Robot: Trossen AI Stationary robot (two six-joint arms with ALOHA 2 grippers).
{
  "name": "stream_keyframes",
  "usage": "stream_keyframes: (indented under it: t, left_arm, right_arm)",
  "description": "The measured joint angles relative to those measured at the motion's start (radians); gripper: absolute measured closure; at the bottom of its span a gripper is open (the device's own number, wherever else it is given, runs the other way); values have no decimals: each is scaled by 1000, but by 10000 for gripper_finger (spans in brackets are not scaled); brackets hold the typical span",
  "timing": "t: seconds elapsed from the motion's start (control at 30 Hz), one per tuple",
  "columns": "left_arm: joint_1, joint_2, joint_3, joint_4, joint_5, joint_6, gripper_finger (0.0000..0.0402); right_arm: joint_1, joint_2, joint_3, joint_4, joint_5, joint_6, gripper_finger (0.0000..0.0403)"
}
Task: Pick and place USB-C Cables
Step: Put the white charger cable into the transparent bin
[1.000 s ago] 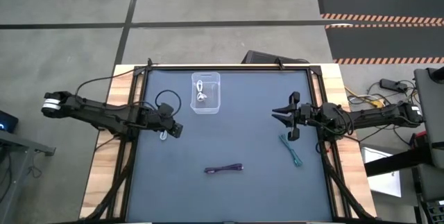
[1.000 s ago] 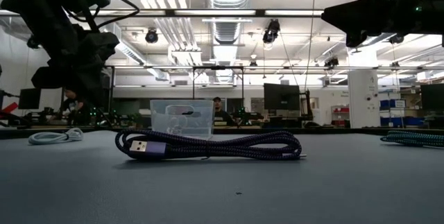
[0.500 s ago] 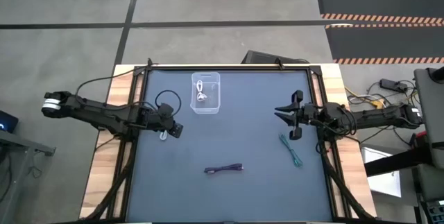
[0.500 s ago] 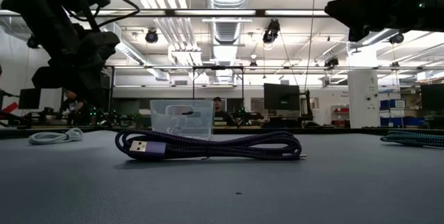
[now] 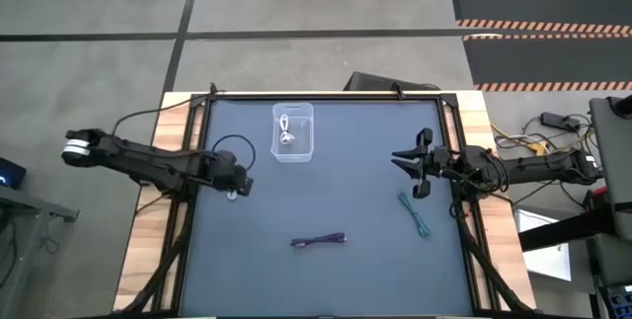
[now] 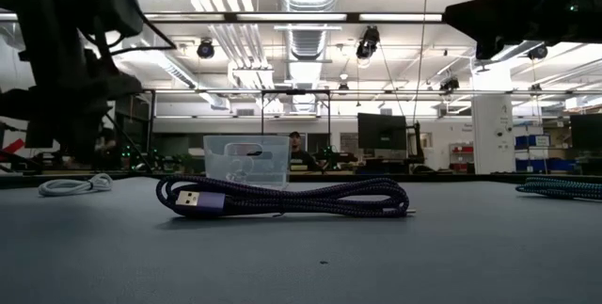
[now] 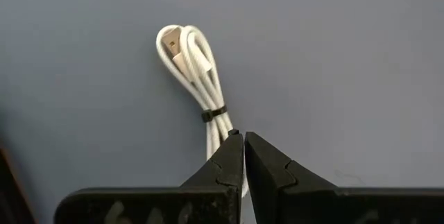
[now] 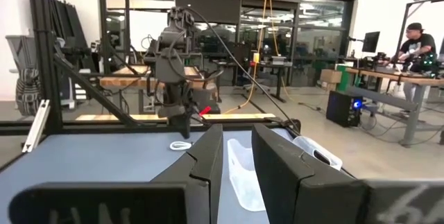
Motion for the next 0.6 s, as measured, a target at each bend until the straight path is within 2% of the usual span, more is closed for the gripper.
stream_keyframes:
  t: [0.33, 0.6]
  left_arm:
    - [1, 72, 4, 0, 4, 2, 402]
    - [1, 69, 4, 0, 4, 2, 402]
  right_arm:
    - [1, 0, 0, -1, -1, -1, 335]
    - [1, 0, 0, -4, -1, 6, 335]
